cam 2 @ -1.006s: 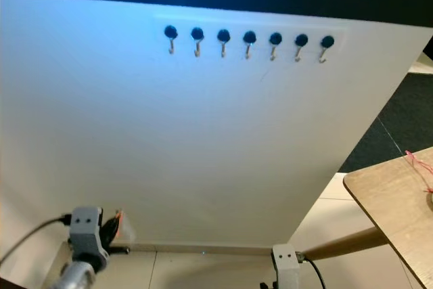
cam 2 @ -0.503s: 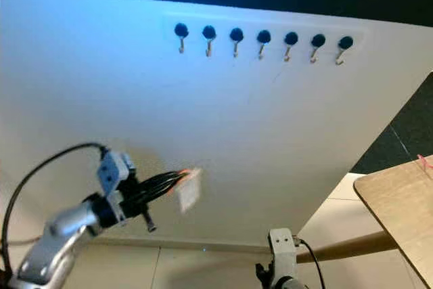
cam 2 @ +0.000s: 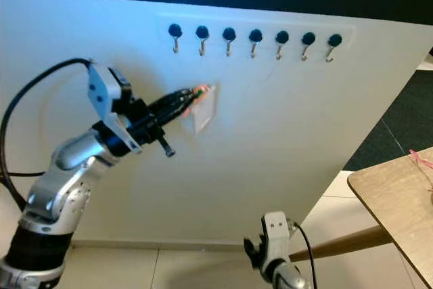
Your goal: Hang keys on a hook
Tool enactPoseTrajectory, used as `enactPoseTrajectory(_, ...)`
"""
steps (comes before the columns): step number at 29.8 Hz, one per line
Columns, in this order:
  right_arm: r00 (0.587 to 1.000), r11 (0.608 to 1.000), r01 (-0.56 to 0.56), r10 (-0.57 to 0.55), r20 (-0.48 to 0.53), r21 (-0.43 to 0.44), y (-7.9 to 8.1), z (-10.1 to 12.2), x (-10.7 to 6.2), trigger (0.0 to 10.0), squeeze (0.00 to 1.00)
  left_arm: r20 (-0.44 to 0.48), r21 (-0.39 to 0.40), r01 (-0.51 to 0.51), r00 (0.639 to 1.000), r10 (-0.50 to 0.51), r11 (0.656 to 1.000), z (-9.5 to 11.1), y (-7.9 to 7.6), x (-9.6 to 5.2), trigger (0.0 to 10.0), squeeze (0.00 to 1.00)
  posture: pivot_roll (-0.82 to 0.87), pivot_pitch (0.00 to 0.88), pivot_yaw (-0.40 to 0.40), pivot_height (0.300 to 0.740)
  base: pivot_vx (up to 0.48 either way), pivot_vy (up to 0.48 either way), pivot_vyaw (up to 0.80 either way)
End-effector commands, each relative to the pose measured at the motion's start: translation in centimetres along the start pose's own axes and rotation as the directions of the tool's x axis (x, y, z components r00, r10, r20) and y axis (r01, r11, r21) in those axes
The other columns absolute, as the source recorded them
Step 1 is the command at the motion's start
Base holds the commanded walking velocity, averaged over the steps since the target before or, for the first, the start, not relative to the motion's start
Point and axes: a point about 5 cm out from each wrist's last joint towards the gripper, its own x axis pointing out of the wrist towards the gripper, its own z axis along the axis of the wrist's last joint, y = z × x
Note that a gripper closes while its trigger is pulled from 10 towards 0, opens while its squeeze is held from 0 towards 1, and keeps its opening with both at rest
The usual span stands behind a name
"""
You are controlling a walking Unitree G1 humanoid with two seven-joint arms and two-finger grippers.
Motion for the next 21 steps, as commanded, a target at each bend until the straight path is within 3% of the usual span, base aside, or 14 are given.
enactPoseTrajectory(1,0.999,1.000,-0.023,0.023,0.042,-0.006,0.2,0.3,-0.1,10.0,0.00,0.036,-0.003,-0.004,0.999,0.005,1.000,0.8,0.0,0.2,10.0,0.00,0.06,0.076,-0.045,0.740,0.000,0.000,0.00)
enactPoseTrajectory(2,0.990,0.995,-0.081,0.088,0.114,-0.063,0.9,1.4,0.1,10.0,0.00,0.055,0.000,-0.014,0.998,0.014,1.000,1.4,0.2,0.2,10.0,0.00,0.06,0.076,-0.045,0.740,0.000,0.000,0.00)
enactPoseTrajectory(4,0.984,0.991,-0.102,0.114,0.137,-0.090,1.1,1.8,0.2,10.0,0.00,0.059,0.001,-0.018,0.998,0.018,1.000,1.6,0.3,0.2,10.0,0.00,0.06,0.078,-0.047,0.740,0.000,0.000,0.00)
enactPoseTrajectory(6,0.962,0.965,-0.165,0.204,0.184,-0.204,2.0,2.6,0.1,10.0,0.00,0.077,0.013,-0.046,0.996,0.045,0.999,2.1,0.6,0.3,10.0,0.00,0.07,0.080,-0.048,0.740,0.000,0.000,0.00)
enactPoseTrajectory(8,0.918,0.942,-0.213,0.284,0.278,-0.261,3.1,4.3,0.0,10.0,0.00,0.079,0.023,-0.069,0.995,0.067,0.997,2.3,0.9,0.3,10.0,0.00,0.07,0.081,-0.050,0.740,0.000,0.000,0.00)
enactPoseTrajectory(9,0.918,0.942,-0.213,0.284,0.278,-0.261,3.1,4.3,0.0,10.0,0.00,0.079,0.023,-0.069,0.995,0.067,0.997,2.3,0.9,0.3,10.0,0.00,0.07,0.081,-0.050,0.740,0.000,0.000,0.00)
enactPoseTrajectory(11,0.857,0.934,-0.230,0.328,0.398,-0.274,4.0,6.9,0.0,10.0,0.00,0.071,0.023,-0.063,0.996,0.061,0.998,2.3,1.0,0.3,10.0,0.00,0.07,0.082,-0.049,0.740,0.000,0.000,0.00)
enactPoseTrajectory(13,0.834,0.933,-0.231,0.336,0.438,-0.277,4.3,8.0,-0.1,10.0,0.00,0.068,0.020,-0.055,0.996,0.054,0.998,2.3,1.0,0.3,10.0,0.00,0.07,0.082,-0.049,0.740,0.000,0.000,0.00)
enactPoseTrajectory(15,0.774,0.924,-0.227,0.362,0.520,-0.307,5.2,10.5,-0.3,10.0,0.00,0.052,0.016,-0.036,0.998,0.036,0.999,2.2,0.8,0.5,10.0,0.00,0.06,0.082,-0.046,0.740,0.000,0.000,0.00)
enactPoseTrajectory(16,0.774,0.924,-0.227,0.362,0.520,-0.307,5.2,10.5,-0.3,10.0,0.00,0.052,0.016,-0.036,0.998,0.036,0.999,2.2,0.8,0.5,10.0,0.00,0.06,0.082,-0.046,0.740,0.000,0.000,0.00)
enactPoseTrajectory(18,0.717,0.914,-0.227,0.390,0.578,-0.336,6.1,12.4,-0.6,10.0,0.00,0.043,0.006,-0.019,0.999,0.018,1.000,2.0,0.7,0.9,10.0,0.00,0.06,0.084,-0.046,0.740,0.000,0.000,0.00)
enactPoseTrajectory(21,0.671,0.909,-0.232,0.406,0.620,-0.345,6.9,13.7,-0.9,10.0,0.00,0.037,-0.010,-0.004,0.999,0.004,1.000,1.9,0.6,1.5,10.0,0.00,0.06,0.082,-0.045,0.740,0.000,0.000,0.00)
